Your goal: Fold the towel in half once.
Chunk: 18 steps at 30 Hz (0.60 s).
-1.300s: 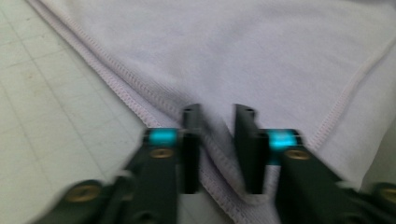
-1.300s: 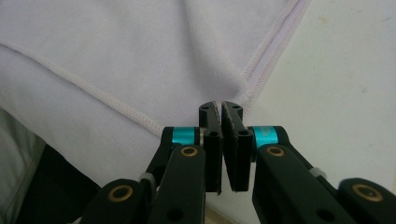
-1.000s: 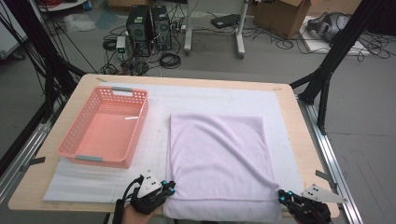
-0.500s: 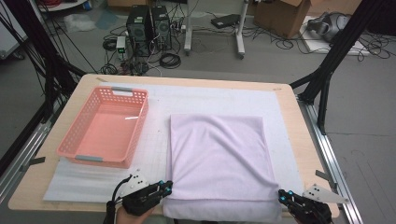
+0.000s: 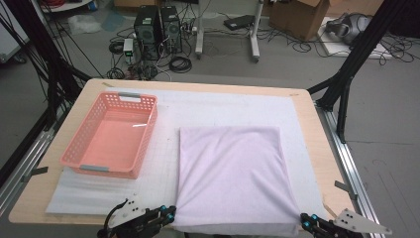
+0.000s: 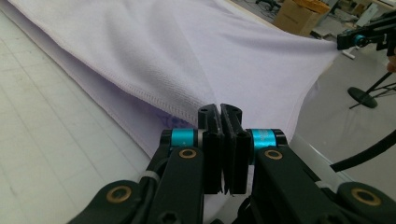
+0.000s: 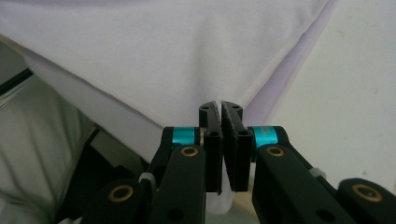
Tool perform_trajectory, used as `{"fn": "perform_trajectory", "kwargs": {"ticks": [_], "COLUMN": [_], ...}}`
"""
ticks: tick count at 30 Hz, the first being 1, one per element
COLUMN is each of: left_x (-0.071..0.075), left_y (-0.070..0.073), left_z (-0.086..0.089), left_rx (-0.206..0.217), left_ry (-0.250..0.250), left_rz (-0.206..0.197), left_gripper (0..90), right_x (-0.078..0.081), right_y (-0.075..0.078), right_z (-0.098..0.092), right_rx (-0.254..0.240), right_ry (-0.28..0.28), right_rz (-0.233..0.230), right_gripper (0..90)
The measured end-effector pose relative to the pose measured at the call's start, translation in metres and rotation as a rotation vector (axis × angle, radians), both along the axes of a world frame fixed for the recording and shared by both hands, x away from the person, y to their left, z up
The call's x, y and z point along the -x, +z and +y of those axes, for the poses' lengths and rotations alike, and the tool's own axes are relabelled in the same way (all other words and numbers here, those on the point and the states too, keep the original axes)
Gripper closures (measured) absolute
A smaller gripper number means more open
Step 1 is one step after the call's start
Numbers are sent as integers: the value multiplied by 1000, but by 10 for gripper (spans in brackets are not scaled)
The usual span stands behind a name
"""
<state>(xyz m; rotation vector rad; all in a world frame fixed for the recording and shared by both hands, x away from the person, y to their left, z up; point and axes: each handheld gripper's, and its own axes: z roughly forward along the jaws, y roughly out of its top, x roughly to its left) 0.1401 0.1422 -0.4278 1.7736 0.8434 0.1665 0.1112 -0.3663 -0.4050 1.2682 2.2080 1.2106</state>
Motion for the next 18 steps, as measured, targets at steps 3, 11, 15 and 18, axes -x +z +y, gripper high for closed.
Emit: {"fn": "perform_trajectory", "kwargs": {"ticks": [3, 11, 15, 18], "left_x": [9, -13, -41, -61], "left_y": [-1, -10, -9, -7], "left_z": [3, -5, -4, -5], "left_rx": [-5, -30, -32, -26], "left_ry": [-15, 11, 65, 89], "left_rz": [6, 15, -3, -16], "left_gripper": [871, 567, 502, 486], "right_x": [15, 8, -17, -37], "right_y": [5, -8, -13, -15], "right_z": [0, 0, -2, -2], "right_rx": [12, 66, 69, 53], "right_ry": [14, -37, -61, -70], "right_rz": [2, 51, 29, 15], "right_gripper": [869, 719, 717, 719]}}
